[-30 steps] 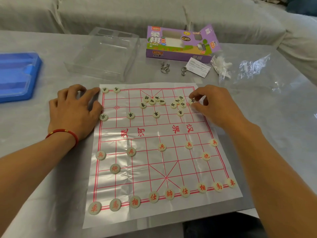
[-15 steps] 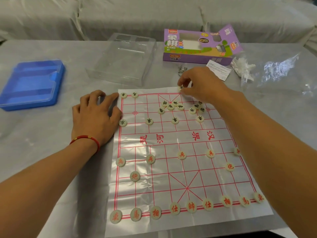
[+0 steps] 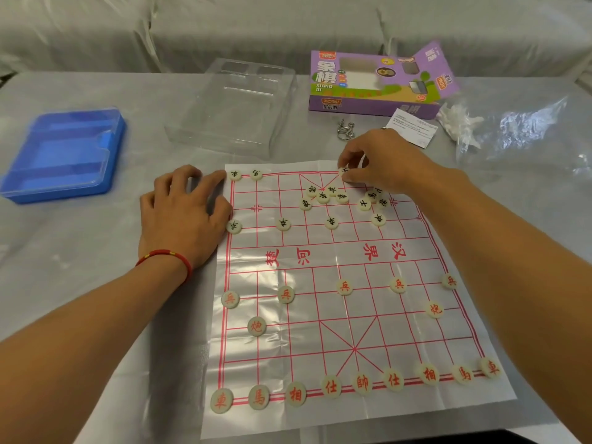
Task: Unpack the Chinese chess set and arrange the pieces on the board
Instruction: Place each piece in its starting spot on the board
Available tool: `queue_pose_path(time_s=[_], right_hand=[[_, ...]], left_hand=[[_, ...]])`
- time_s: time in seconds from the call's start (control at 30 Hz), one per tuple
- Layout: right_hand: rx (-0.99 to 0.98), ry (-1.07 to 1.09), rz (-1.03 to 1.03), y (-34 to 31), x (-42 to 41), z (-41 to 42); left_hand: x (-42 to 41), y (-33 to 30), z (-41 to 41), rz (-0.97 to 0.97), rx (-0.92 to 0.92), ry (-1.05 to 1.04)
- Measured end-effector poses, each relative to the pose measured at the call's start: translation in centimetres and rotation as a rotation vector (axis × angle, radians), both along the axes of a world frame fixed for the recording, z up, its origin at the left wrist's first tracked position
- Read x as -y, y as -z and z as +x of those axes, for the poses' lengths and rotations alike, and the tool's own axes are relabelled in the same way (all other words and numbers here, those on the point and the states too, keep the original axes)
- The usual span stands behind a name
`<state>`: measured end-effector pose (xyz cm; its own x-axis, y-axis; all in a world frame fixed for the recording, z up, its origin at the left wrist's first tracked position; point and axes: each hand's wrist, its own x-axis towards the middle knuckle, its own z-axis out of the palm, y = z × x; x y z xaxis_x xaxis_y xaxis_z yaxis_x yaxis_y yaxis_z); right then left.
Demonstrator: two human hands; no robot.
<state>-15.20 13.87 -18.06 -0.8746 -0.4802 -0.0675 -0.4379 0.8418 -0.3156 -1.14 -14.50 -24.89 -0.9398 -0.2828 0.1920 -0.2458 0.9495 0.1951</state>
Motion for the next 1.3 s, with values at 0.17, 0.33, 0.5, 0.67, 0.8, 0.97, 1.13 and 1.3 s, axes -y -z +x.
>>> queue_pose_path(time_s=[0.17, 0.33, 0.5, 0.67, 0.8, 0.97, 1.13, 1.3], right_hand=[[0.012, -0.014, 0.009, 0.0, 0.6, -0.2], [0.020, -0.028, 0.005, -0.1, 0.6, -0.2], [0.031, -0.045, 0.003, -0.3, 0.4, -0.1], [0.021, -0.058, -0.047, -1.0, -0.3, 0.5], [-0.017, -0.120, 0.001, -2.1, -1.7, 1.8], [0.041, -0.154, 0.145, -2.5, -2.8, 3.3], [0.037, -0.146, 0.204, -1.8, -2.5, 3.4], [0.037, -0.167, 0.164, -2.3, -2.0, 3.1]], left_hand=[[0.0, 0.1, -0.1, -0.005, 0.005, 0.001], [0.1, 0.0, -0.1, -0.003, 0.002, -0.001], [0.0, 0.1, 0.0, -0.004, 0.006, -0.002], [0.1, 0.0, -0.1, 0.001, 0.007, 0.003], [0.1, 0.1, -0.1, 0.001, 0.010, 0.004], [0.1, 0.1, 0.0, -0.003, -0.006, 0.010], [0.1, 0.2, -0.1, 0.000, -0.008, 0.009], [0.2, 0.3, -0.1, -0.008, -0.004, 0.009]])
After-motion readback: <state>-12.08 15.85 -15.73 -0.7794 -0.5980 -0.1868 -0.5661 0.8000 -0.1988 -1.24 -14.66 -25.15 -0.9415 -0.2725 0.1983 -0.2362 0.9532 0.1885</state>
